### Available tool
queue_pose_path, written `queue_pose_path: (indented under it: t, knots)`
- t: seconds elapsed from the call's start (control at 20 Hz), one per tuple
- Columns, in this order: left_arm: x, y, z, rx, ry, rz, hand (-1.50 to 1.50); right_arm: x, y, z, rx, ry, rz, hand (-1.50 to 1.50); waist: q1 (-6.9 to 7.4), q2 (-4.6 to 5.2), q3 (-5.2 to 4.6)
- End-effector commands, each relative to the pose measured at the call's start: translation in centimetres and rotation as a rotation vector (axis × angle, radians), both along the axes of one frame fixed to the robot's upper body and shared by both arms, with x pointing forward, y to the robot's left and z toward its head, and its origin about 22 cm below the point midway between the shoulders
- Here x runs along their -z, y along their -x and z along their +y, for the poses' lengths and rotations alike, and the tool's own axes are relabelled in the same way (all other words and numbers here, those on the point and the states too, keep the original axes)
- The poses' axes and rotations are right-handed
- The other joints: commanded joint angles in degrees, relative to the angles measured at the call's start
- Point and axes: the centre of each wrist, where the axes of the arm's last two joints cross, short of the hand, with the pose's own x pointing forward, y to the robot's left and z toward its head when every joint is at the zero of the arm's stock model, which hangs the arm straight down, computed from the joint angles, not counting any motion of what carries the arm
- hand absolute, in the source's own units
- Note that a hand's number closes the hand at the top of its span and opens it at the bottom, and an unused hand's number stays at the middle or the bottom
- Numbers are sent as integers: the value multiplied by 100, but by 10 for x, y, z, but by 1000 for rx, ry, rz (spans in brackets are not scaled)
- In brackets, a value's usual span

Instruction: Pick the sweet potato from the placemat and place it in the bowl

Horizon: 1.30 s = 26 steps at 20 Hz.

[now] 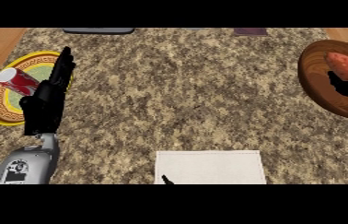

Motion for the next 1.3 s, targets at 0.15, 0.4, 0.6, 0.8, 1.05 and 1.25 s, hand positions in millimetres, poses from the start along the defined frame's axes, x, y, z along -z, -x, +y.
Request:
queue_pose_path:
  t: [0.15,0.4,0.6,0.8,1.05,1.25]
  knots:
    - [11,-3,8,12,13,7,0,34,-39,-28,112,92,5,150,120,41,5]
    - [16,-7,-15,32,15,-5,0,55,-46,-41,129,-85,114,150,170,84,14]
    - [-2,-5,1,40,1,-7,0,63,-43,-52,13,-185,143,-150,221,81,25]
    - [0,-10,-3,28,6,-34,0,68,-48,-47,-63,-258,83,-150,207,88,27]
    - [-10,-12,2,13,8,0,0,57,-38,-70,-112,-337,-15,-150,103,45,19]
    - [12,3,1,30,-2,-1,0,43,-16,-104,-81,-404,-43,-150,101,39,17]
